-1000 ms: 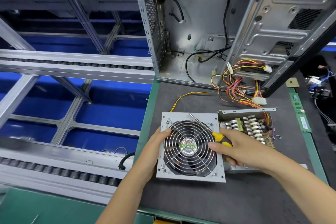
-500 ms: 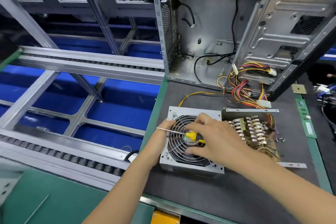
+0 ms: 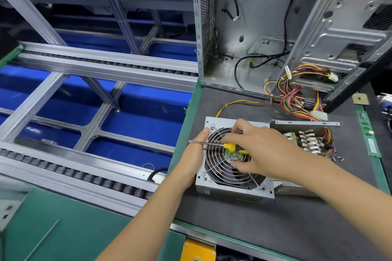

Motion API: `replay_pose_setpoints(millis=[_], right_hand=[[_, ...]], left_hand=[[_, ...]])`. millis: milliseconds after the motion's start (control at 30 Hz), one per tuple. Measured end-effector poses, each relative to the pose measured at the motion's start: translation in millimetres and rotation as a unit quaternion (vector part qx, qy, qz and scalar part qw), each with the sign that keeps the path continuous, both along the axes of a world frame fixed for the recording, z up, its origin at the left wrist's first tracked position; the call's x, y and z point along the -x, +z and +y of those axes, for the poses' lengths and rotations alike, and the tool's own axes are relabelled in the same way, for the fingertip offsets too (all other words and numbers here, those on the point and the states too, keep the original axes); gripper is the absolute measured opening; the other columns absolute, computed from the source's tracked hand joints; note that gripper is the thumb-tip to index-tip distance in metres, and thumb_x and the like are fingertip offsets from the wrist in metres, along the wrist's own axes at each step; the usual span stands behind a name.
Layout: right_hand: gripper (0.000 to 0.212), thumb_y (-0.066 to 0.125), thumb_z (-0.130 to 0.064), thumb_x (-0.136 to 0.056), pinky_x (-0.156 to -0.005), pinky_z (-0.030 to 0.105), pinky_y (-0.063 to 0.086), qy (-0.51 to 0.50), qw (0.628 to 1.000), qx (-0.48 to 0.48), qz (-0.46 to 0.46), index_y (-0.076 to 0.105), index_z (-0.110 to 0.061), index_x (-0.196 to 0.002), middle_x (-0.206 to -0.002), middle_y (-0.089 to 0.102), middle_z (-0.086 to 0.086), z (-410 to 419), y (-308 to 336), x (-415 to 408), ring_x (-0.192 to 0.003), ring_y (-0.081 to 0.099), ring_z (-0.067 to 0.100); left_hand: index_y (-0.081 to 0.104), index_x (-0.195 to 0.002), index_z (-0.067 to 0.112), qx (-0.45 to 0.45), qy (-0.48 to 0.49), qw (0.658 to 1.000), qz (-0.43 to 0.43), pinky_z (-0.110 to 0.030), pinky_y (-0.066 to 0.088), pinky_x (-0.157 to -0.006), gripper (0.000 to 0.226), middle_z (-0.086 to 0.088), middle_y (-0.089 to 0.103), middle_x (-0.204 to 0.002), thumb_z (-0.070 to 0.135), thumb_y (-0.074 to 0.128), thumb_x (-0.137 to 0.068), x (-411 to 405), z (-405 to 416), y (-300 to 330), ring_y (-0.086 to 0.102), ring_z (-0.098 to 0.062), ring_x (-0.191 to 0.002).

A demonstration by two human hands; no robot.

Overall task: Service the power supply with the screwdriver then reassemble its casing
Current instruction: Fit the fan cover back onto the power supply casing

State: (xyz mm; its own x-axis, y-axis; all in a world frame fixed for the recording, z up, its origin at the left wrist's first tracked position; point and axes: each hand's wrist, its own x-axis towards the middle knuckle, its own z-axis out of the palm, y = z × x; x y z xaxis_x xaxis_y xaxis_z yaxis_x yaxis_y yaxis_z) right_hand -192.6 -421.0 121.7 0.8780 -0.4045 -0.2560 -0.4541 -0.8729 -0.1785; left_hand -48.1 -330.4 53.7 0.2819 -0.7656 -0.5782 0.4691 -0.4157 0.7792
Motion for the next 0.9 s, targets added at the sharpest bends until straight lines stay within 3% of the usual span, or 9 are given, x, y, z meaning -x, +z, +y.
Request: replay_pose_setpoints(millis=[100, 200, 233, 333, 467, 533, 600, 900], right_hand=[[0.039, 0.059, -0.045, -0.082, -0.065, 0.032, 0.042, 0.019, 1.000, 0.008, 0.009, 0.046, -0.040, -0.119, -0.116, 0.041, -0.008, 0, 1, -2, -0.073, 0.046, 0.020], [0.041, 0.059, -0.044, -0.083, -0.064, 0.031, 0.040, 0.024, 1.000, 0.006, 0.015, 0.046, -0.041, -0.122, -0.117, 0.042, -0.008, -1, 1, -1, -0.077, 0.051, 0.020], [0.041, 0.060, -0.043, -0.083, -0.065, 0.031, 0.041, 0.023, 1.000, -0.002, 0.014, 0.048, -0.040, -0.121, -0.116, 0.042, -0.008, -1, 2, -1, -0.081, 0.054, 0.021], [0.037, 0.063, -0.039, -0.079, -0.072, 0.035, 0.048, 0.023, 0.999, -0.027, 0.005, 0.053, -0.035, -0.115, -0.112, 0.044, -0.005, -2, 2, -2, -0.082, 0.055, 0.021], [0.043, 0.066, -0.037, -0.075, -0.068, 0.033, 0.048, 0.034, 0.999, -0.041, -0.009, 0.051, -0.034, -0.115, -0.107, 0.042, -0.004, -5, 3, -3, -0.075, 0.051, 0.017], [0.043, 0.066, -0.037, -0.075, -0.064, 0.030, 0.045, 0.039, 0.998, -0.039, -0.012, 0.050, -0.035, -0.115, -0.107, 0.041, -0.005, -6, 4, -2, -0.072, 0.048, 0.015], [0.043, 0.065, -0.037, -0.076, -0.064, 0.031, 0.046, 0.044, 0.998, -0.034, -0.009, 0.050, -0.035, -0.115, -0.108, 0.041, -0.004, -6, 5, -3, -0.071, 0.047, 0.016], [0.044, 0.059, -0.039, -0.079, -0.060, 0.031, 0.038, 0.064, 0.997, 0.026, 0.020, 0.047, -0.038, -0.122, -0.110, 0.044, -0.001, -1, 8, -3, -0.066, 0.041, 0.020]], left_hand=[[0.071, -0.104, 0.023, 0.008, -0.004, 1.000, -0.006, -0.024, 0.055, -0.071, 0.036, -0.002, 0.076, -0.098, 0.046, 0.043, -0.099, 0, 1, -2, 0.073, -0.014, -0.088], [0.066, -0.120, 0.020, 0.007, -0.003, 1.000, -0.026, -0.035, 0.050, -0.097, 0.041, -0.004, 0.073, -0.112, 0.046, 0.043, -0.099, 2, 0, 0, 0.068, -0.019, -0.105], [0.065, -0.122, 0.019, 0.010, -0.004, 0.999, -0.030, -0.035, 0.049, -0.099, 0.042, -0.003, 0.073, -0.113, 0.046, 0.042, -0.099, 2, 0, 0, 0.067, -0.018, -0.107], [0.068, -0.113, 0.025, 0.013, -0.008, 0.999, -0.037, -0.026, 0.052, -0.090, 0.037, 0.003, 0.074, -0.108, 0.047, 0.042, -0.099, 1, 0, -3, 0.068, -0.011, -0.103], [0.071, -0.113, 0.025, -0.003, 0.002, 1.000, -0.020, -0.043, 0.045, -0.104, 0.040, -0.005, 0.071, -0.116, 0.049, 0.042, -0.099, 0, 0, -4, 0.065, -0.023, -0.112], [0.076, -0.100, 0.027, -0.001, 0.004, 1.000, -0.005, -0.041, 0.050, -0.096, 0.041, -0.006, 0.074, -0.109, 0.049, 0.041, -0.099, 0, 0, -4, 0.070, -0.022, -0.102], [0.076, -0.100, 0.027, 0.002, 0.002, 1.000, 0.005, -0.039, 0.051, -0.090, 0.042, -0.006, 0.075, -0.107, 0.050, 0.040, -0.099, 0, 0, -6, 0.071, -0.022, -0.098], [0.075, -0.105, 0.022, 0.013, -0.007, 1.000, 0.009, -0.047, 0.044, -0.105, 0.044, -0.010, 0.072, -0.112, 0.047, 0.038, -0.101, -1, 0, -10, 0.067, -0.027, -0.108]])
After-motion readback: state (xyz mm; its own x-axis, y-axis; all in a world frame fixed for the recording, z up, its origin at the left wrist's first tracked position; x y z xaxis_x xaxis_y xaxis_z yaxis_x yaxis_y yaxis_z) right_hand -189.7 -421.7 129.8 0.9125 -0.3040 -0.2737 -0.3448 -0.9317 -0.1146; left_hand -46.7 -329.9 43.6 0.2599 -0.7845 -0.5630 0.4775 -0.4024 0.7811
